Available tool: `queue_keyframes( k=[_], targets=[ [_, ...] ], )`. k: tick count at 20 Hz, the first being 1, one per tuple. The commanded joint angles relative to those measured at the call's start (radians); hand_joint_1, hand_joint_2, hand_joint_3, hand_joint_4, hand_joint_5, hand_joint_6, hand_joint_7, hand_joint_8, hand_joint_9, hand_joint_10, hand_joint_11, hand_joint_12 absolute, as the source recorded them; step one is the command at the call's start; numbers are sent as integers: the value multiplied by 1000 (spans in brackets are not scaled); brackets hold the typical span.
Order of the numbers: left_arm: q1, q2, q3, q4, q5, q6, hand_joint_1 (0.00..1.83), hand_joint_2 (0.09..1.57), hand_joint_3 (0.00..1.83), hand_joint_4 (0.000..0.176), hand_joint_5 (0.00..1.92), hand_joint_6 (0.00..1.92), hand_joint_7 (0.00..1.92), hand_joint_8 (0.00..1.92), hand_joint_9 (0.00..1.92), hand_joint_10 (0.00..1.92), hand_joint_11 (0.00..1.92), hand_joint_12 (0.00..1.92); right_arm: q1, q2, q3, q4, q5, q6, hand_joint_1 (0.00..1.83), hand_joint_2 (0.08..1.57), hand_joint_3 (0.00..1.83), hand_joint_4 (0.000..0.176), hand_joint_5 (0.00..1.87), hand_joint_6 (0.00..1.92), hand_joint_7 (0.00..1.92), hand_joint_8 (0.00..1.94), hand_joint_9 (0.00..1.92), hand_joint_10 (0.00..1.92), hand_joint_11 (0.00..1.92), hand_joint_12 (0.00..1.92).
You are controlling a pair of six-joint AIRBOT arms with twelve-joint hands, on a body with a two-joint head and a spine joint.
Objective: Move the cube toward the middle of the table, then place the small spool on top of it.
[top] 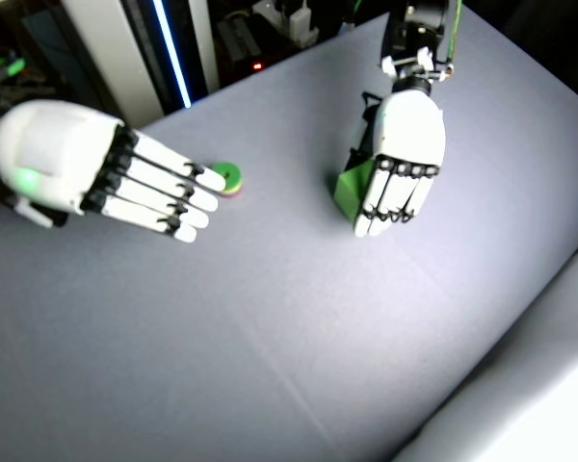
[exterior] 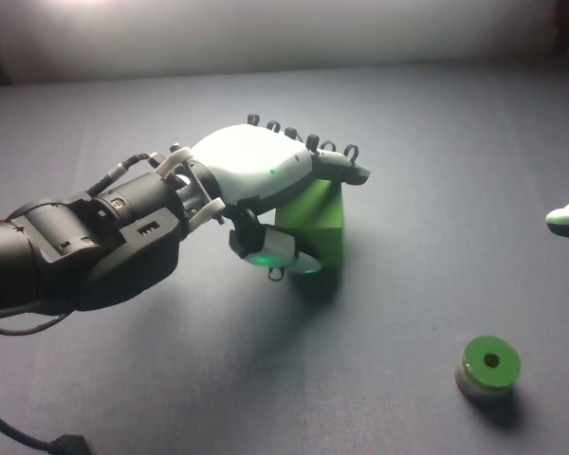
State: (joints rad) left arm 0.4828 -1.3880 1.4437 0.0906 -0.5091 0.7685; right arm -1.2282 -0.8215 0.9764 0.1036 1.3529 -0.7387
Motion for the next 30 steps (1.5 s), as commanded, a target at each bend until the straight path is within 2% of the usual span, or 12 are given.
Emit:
queue_keyframes(
  k=[1, 4, 7, 12, 15, 18, 19, 21, 24, 26, 28, 30],
  targets=[
    [-5, 9, -3, -6, -117, -1, 878, 958, 0, 128, 290, 0, 371, 0, 473, 2, 165, 875, 11, 1, 4, 9, 115, 1, 732, 1329, 0, 0, 551, 4, 608, 7, 656, 9, 392, 743],
    [9, 37, -31, -28, -168, 4, 906, 956, 0, 153, 137, 4, 93, 5, 43, 3, 2, 452, 15, 0, 4, 1, 107, 1, 710, 1327, 0, 0, 554, 3, 612, 5, 666, 9, 401, 746],
    [24, 79, -74, -55, -243, 21, 877, 917, 0, 176, 58, 0, 10, 0, 39, 8, 0, 363, 31, 0, 7, -19, 85, 1, 717, 1322, 0, 0, 562, 2, 629, 4, 677, 5, 424, 694],
    [79, 219, -206, -58, -409, 62, 798, 929, 0, 176, 27, 1, 0, 0, 56, 1, 0, 387, 64, 0, 11, -76, 44, 9, 726, 1323, 1, 0, 564, 0, 616, 0, 624, 1, 366, 671],
    [198, 345, -322, -105, -559, 91, 576, 894, 0, 176, 41, 3, 0, 0, 7, 2, 44, 260, 123, 0, 22, -172, -41, 33, 769, 1280, 0, 0, 571, 0, 630, 0, 638, 0, 353, 713],
    [317, 438, -399, -167, -693, 94, 672, 903, 0, 176, 74, 5, 0, 0, 0, 0, 0, 137, 174, 0, 31, -269, -117, 69, 630, 1196, 0, 0, 456, 0, 558, 0, 645, 2, 345, 860],
    [361, 473, -429, -184, -733, 93, 723, 892, 0, 159, 92, 10, 0, 0, 0, 0, 26, 143, 196, 1, 35, -318, -149, 89, 590, 1142, 0, 2, 419, 0, 524, 0, 663, 9, 347, 892],
    [443, 533, -484, -202, -810, 80, 733, 856, 1, 174, 59, 1, 0, 0, 2, 0, 0, 362, 263, 1, 41, -436, -242, 137, 610, 1061, 0, 29, 390, 0, 460, 0, 651, 1, 336, 972],
    [535, 576, -530, -209, -876, 52, 745, 850, 0, 148, 68, 1, 24, 3, 23, 5, 0, 406, 331, 0, 37, -556, -341, 149, 699, 1012, 0, 36, 387, 0, 477, 7, 677, 11, 354, 998],
    [577, 579, -545, -233, -882, 50, 741, 853, 1, 162, 69, 1, 0, 0, 0, 0, 0, 311, 366, -8, 37, -618, -396, 153, 752, 981, 0, 8, 434, 4, 487, 4, 670, 5, 337, 942],
    [600, 572, -545, -248, -885, 39, 723, 869, 3, 151, 68, 0, 0, 0, 0, 0, 0, 367, 386, -20, 38, -652, -432, 154, 775, 984, 1, 31, 397, 0, 454, 0, 596, 0, 264, 894],
    [611, 568, -546, -255, -894, 31, 742, 871, 1, 149, 72, 1, 0, 0, 0, 0, 0, 352, 398, -35, 47, -670, -465, 154, 818, 975, 0, 31, 361, 0, 431, 0, 553, 0, 232, 873]
  ],
)
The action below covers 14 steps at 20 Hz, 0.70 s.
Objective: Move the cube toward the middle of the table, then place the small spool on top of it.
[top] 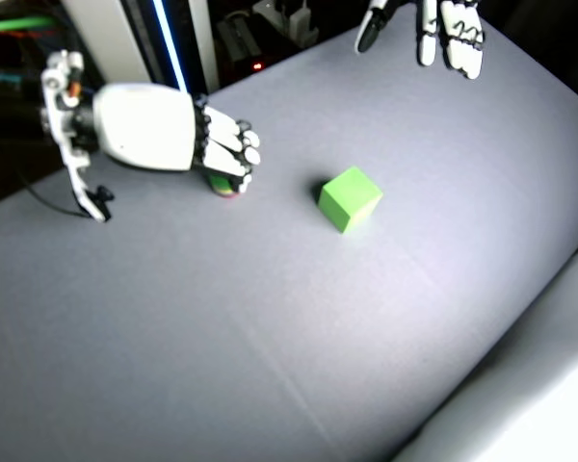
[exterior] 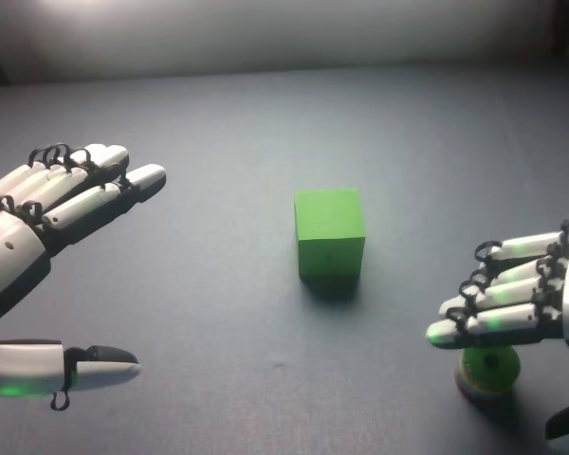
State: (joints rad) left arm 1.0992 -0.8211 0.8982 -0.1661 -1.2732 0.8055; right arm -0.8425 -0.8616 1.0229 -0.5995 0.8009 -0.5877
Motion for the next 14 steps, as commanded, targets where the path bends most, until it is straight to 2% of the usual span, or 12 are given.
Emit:
queue_keyframes(
  k=[1, 3, 4, 5, 6, 7, 8, 9, 12, 13, 14],
  targets=[
    [-2, -4, -2, -4, -138, -6, 729, 869, 0, 136, 86, 0, 13, 0, 1, 0, 0, 391, 12, -2, 5, 32, 78, 3, 841, 955, 0, 22, 373, 0, 435, 0, 549, 0, 240, 829],
    [4, -8, -4, -8, -150, -8, 742, 887, 4, 133, 112, 4, 44, 5, 16, 3, 0, 334, 13, -14, 13, 31, 60, 3, 918, 931, 0, 19, 404, 9, 450, 6, 567, 7, 230, 811],
    [8, -7, -7, -9, -152, -8, 731, 897, 4, 135, 112, 2, 49, 3, 19, 2, 0, 303, 16, -21, 17, 28, 48, 3, 958, 936, 0, 28, 414, 11, 456, 7, 570, 8, 229, 811],
    [12, -7, -7, -9, -153, -9, 743, 901, 4, 135, 114, 2, 47, 2, 27, 5, 0, 292, 20, -29, 23, 23, 31, 3, 987, 944, 0, 23, 428, 14, 475, 13, 575, 9, 233, 814],
    [14, -6, -7, -9, -153, -12, 743, 904, 5, 124, 118, 3, 56, 5, 34, 7, 1, 291, 23, -39, 30, 22, 18, 3, 1008, 946, 0, 24, 439, 16, 487, 15, 579, 10, 238, 817],
    [17, -6, -7, -10, -153, -13, 741, 903, 4, 121, 126, 6, 62, 6, 39, 8, 3, 292, 24, -46, 36, 22, 11, 3, 1008, 957, 1, 26, 464, 6, 520, 7, 584, 5, 257, 800],
    [19, -4, -7, -13, -153, -14, 735, 901, 3, 122, 135, 9, 72, 9, 48, 11, 11, 295, 26, -54, 41, 22, 5, 3, 1020, 968, 0, 12, 488, 1, 554, 2, 594, 3, 290, 751],
    [21, -3, -7, -14, -154, -16, 743, 911, 5, 112, 147, 9, 85, 10, 61, 12, 13, 301, 28, -58, 44, 22, 1, 3, 1033, 974, 0, 2, 539, 3, 603, 4, 620, 4, 331, 726],
    [22, -6, -7, -17, -159, -17, 738, 918, 7, 113, 155, 10, 95, 11, 71, 13, 18, 307, 34, -67, 51, 23, -3, 3, 1068, 972, 0, 0, 587, 15, 654, 16, 660, 16, 348, 727],
    [22, -7, -7, -18, -162, -17, 734, 918, 5, 106, 162, 10, 106, 12, 79, 14, 22, 312, 36, -69, 53, 24, -3, 3, 1076, 984, 0, 3, 610, 3, 684, 5, 681, 10, 346, 786],
    [22, -8, -7, -19, -166, -17, 738, 921, 5, 107, 167, 10, 109, 10, 86, 13, 24, 317, 40, -73, 57, 25, -4, 3, 1103, 989, 0, 0, 658, 2, 742, 4, 728, 12, 368, 854]
  ],
)
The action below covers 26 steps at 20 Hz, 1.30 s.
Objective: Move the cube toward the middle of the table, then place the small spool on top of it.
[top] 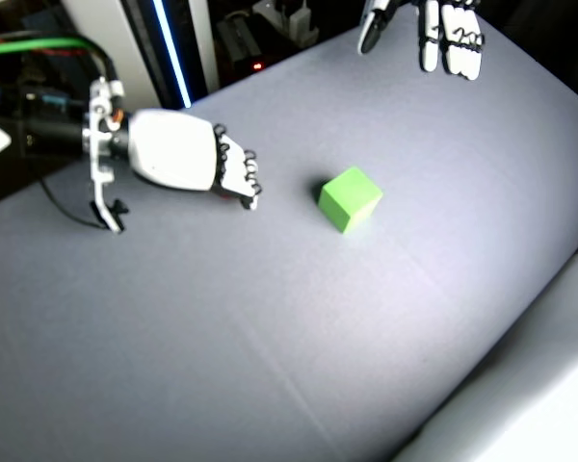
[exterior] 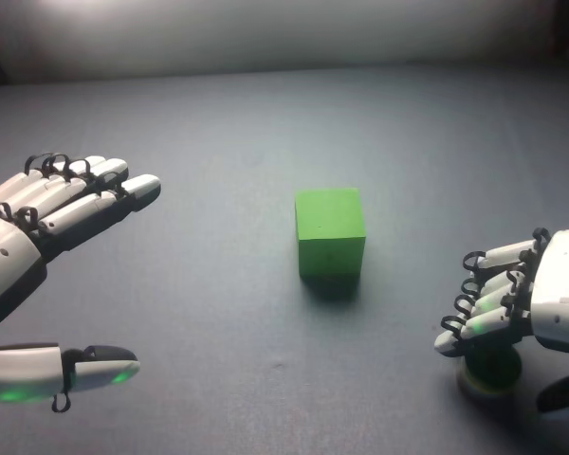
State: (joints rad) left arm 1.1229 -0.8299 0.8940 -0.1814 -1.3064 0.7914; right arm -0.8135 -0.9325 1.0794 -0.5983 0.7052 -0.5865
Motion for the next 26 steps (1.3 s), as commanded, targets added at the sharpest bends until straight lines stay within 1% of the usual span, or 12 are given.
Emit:
queue_keyframes(
  k=[1, 5, 6, 7, 8, 9, 18, 22, 23, 24, 25, 26],
  targets=[
    [-1, 0, -3, -3, -135, -3, 734, 924, 6, 110, 165, 7, 111, 9, 89, 13, 29, 321, 13, -4, 3, 26, 91, 2, 1110, 1002, 0, 0, 669, 0, 767, 2, 744, 8, 356, 902],
    [-1, 0, -3, -3, -140, -6, 717, 922, 2, 109, 176, 7, 124, 9, 100, 11, 31, 333, 19, -10, 9, 29, 87, 2, 1177, 1016, 0, 7, 757, 1, 907, 16, 932, 63, 435, 1072],
    [-1, 0, -3, -3, -140, -7, 724, 914, 1, 106, 186, 4, 134, 4, 112, 3, 18, 398, 19, -12, 10, 30, 87, 2, 1144, 1025, 7, 0, 793, 0, 971, 61, 890, 664, 513, 1345],
    [-1, -1, -3, -3, -141, -7, 727, 914, 1, 108, 187, 2, 137, 4, 113, 1, 16, 414, 19, -14, 11, 33, 88, 2, 1298, 1095, 15, 0, 832, 6, 943, 877, 715, 1300, 507, 1607],
    [-1, -1, -3, -3, -141, -8, 725, 911, 0, 109, 189, 2, 141, 4, 119, 3, 27, 428, 19, -15, 12, 35, 88, 2, 1182, 1058, 0, 0, 1068, 598, 727, 1403, 677, 1724, 565, 1846],
    [0, -2, -3, -4, -140, -8, 723, 908, 0, 112, 191, 3, 142, 4, 122, 4, 37, 436, 24, -18, 15, 39, 88, 2, 1235, 1124, 0, 0, 948, 947, 889, 1185, 722, 1638, 594, 1785],
    [12, -3, -3, -11, -138, -12, 742, 911, 0, 112, 219, 3, 163, 3, 151, 5, 0, 553, 86, -25, 59, 88, 110, -2, 1184, 1062, 0, 0, 1102, 764, 898, 1328, 1055, 1599, 1117, 1783],
    [14, -4, -3, -11, -138, -14, 738, 913, 0, 101, 216, 0, 161, 0, 155, 1, 0, 552, 151, -58, 100, 152, 141, -42, 1172, 1094, 1, 0, 1022, 895, 806, 1445, 896, 1708, 941, 1910],
    [16, -4, -3, -11, -137, -15, 717, 908, 0, 114, 212, 0, 158, 0, 151, 0, 0, 546, 178, -74, 119, 157, 141, -42, 1173, 1088, 0, 0, 1035, 877, 811, 1570, 877, 1830, 931, 1919],
    [17, -4, -3, -11, -137, -16, 712, 907, 0, 113, 212, 0, 159, 0, 151, 0, 2, 547, 199, -87, 133, 161, 141, -42, 1169, 1095, 0, 0, 1018, 901, 835, 1454, 853, 1723, 845, 1921],
    [18, -4, -3, -11, -136, -17, 732, 904, 0, 108, 218, 2, 161, 1, 155, 2, 0, 549, 216, -100, 144, 164, 141, -42, 1236, 1104, 0, 0, 1028, 761, 986, 1179, 840, 1156, 598, 1590],
    [19, -4, -2, -11, -136, -18, 736, 902, 0, 114, 216, 1, 158, 0, 144, 1, 0, 530, 239, -118, 158, 166, 141, -42, 1377, 1079, 0, 0, 950, 986, 1153, 691, 956, 1072, 664, 1207]
  ],
)
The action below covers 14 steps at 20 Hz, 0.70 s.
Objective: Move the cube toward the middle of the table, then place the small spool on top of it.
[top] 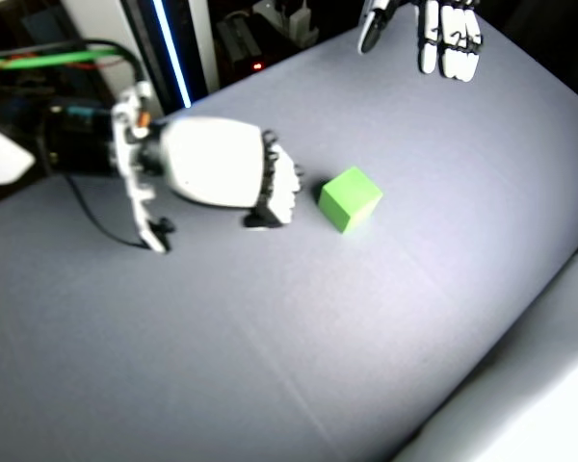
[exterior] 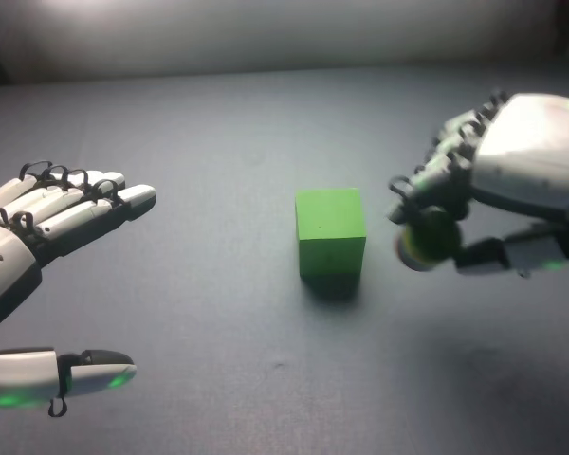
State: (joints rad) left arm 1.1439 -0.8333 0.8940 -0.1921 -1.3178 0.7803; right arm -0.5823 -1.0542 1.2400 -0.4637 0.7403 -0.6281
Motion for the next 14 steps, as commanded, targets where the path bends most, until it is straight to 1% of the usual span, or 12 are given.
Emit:
queue_keyframes(
  k=[1, 2, 3, 4, 5, 6, 7, 8, 9, 10, 11, 14],
  targets=[
    [-1, -1, -2, 0, -124, -8, 736, 902, 0, 114, 216, 1, 158, 0, 144, 1, 0, 530, 24, -10, 9, 32, 106, -2, 1377, 1079, 0, 0, 950, 986, 1153, 691, 956, 1072, 664, 1207],
    [0, -2, -2, 0, -124, -10, 747, 900, 0, 116, 221, 2, 164, 3, 149, 4, 0, 529, 46, -33, 27, 34, 106, -4, 1276, 1076, 3, 0, 971, 937, 1158, 771, 980, 819, 669, 1263],
    [1, -2, -2, 0, -124, -10, 755, 904, 0, 118, 216, 0, 156, 0, 149, 2, 0, 533, 57, -47, 38, 38, 105, -6, 1239, 1074, 1, 7, 998, 977, 1160, 679, 1036, 582, 607, 1265],
    [1, -2, -1, 0, -122, -10, 754, 905, 0, 114, 218, 1, 155, 0, 148, 2, 0, 535, 71, -64, 54, 41, 100, -6, 1238, 1069, 0, 26, 1048, 901, 1134, 716, 1020, 496, 500, 1317],
    [1, -3, -1, 0, -120, -10, 761, 904, 0, 113, 219, 2, 154, 0, 149, 2, 1, 541, 87, -83, 70, 42, 89, -6, 1233, 1090, 0, 21, 1061, 870, 1030, 903, 962, 542, 459, 1456],
    [1, -3, 1, 0, -119, -12, 762, 905, 0, 113, 220, 2, 156, 1, 151, 3, 0, 543, 103, -102, 86, 44, 76, -6, 1226, 1099, 2, 22, 1005, 984, 1036, 870, 925, 526, 387, 1477],
    [1, -4, 1, 0, -118, -14, 762, 905, 0, 113, 220, 2, 156, 1, 151, 3, 0, 543, 112, -112, 95, 44, 70, -6, 1226, 1099, 2, 22, 1005, 984, 1036, 870, 925, 526, 387, 1477],
    [1, -5, 2, 0, -117, -15, 783, 906, 0, 120, 222, 1, 147, 0, 143, 0, 0, 523, 126, -122, 105, 44, 61, -9, 1240, 1075, 0, 11, 1012, 961, 1159, 671, 1030, 457, 543, 1271],
    [1, -7, 3, 0, -115, -16, 783, 906, 0, 120, 222, 1, 147, 0, 143, 0, 0, 523, 140, -130, 113, 46, 47, -20, 1240, 1075, 0, 11, 1012, 961, 1159, 671, 1030, 457, 543, 1271],
    [1, -9, 4, 1, -114, -18, 774, 903, 0, 131, 220, 0, 146, 0, 147, 1, 16, 527, 161, -141, 118, 46, 25, -43, 1362, 1049, 0, 0, 1035, 903, 1318, 301, 1039, 869, 715, 1122],
    [1, -12, 5, 1, -113, -21, 772, 905, 0, 123, 219, 0, 147, 0, 145, 1, 20, 530, 173, -149, 121, 46, 7, -62, 1388, 1040, 0, 0, 1045, 871, 1371, 194, 1026, 975, 703, 1097],
    [1, -15, 7, 4, -110, -25, 780, 903, 0, 118, 216, 0, 148, 1, 144, 0, 16, 532, 186, -175, 137, 45, -26, -85, 1397, 1028, 0, 0, 1102, 717, 1381, 149, 1046, 1049, 720, 1193]
  ],
)
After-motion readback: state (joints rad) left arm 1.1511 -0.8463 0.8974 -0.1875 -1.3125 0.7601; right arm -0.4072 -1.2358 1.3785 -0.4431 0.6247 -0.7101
